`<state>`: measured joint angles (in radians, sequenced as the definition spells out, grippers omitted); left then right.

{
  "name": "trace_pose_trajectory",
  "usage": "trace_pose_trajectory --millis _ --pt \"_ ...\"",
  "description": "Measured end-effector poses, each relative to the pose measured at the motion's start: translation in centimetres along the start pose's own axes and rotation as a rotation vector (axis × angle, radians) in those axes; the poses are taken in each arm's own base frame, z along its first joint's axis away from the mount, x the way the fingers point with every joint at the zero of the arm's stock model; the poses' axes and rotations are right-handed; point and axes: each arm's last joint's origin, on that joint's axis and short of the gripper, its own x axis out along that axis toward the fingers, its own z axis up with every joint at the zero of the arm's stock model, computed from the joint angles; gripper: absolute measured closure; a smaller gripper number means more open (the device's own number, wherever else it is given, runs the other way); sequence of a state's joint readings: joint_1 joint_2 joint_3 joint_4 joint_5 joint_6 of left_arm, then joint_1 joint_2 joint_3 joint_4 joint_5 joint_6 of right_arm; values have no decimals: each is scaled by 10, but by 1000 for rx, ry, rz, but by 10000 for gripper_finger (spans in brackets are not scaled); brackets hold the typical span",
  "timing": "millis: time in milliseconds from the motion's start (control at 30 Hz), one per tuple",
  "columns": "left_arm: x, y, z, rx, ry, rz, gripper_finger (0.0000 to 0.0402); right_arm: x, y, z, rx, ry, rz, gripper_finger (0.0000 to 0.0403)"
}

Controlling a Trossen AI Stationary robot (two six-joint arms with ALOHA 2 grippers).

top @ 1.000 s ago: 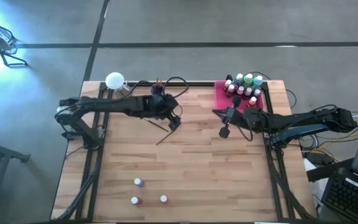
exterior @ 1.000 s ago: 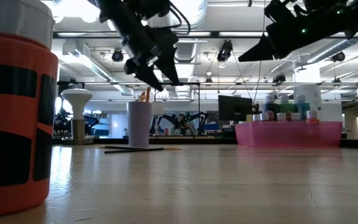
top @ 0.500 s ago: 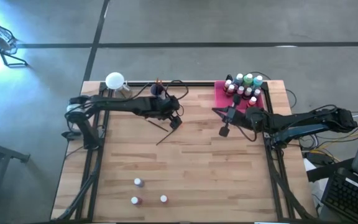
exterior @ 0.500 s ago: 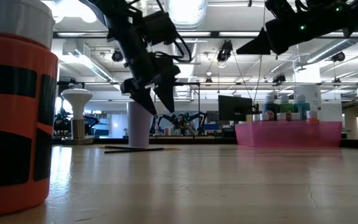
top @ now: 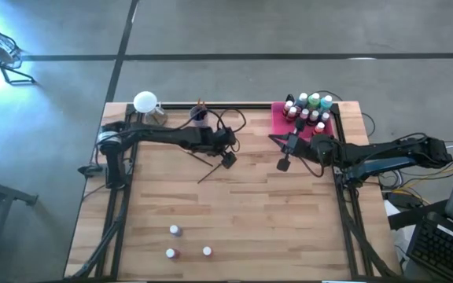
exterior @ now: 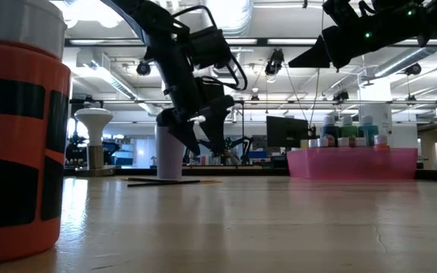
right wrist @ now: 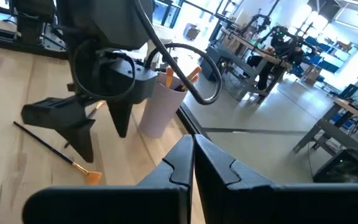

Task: Pick & Place Paint Supplies
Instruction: Put the gold black paint brush into the purple cup

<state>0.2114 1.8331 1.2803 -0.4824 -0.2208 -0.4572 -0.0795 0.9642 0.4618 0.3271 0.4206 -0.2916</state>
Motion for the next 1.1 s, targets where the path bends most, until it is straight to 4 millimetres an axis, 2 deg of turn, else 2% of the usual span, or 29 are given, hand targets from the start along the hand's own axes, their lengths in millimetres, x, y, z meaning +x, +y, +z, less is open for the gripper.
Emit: trace_pose_trajectory --millis 200,333,600,867,967,1100 --pt "4 -10 -1 -8 -7 -10 30 0 -1 0 1 2 -2 394" --pt "15 -17 -8 12 11 -11 30 0 -1 0 2 2 -5 394" --pt "37 -22 -9 32 38 11 30 1 -2 -1 5 3 -9 394" --pt "49 -26 -10 42 77 1 30 1 -2 -1 1 8 -11 394" --pt "49 -26 -11 43 84 -8 38 1 -2 -1 1 8 -10 394" --pt "48 -26 -12 43 90 -9 69 1 -2 -1 1 8 -10 394"
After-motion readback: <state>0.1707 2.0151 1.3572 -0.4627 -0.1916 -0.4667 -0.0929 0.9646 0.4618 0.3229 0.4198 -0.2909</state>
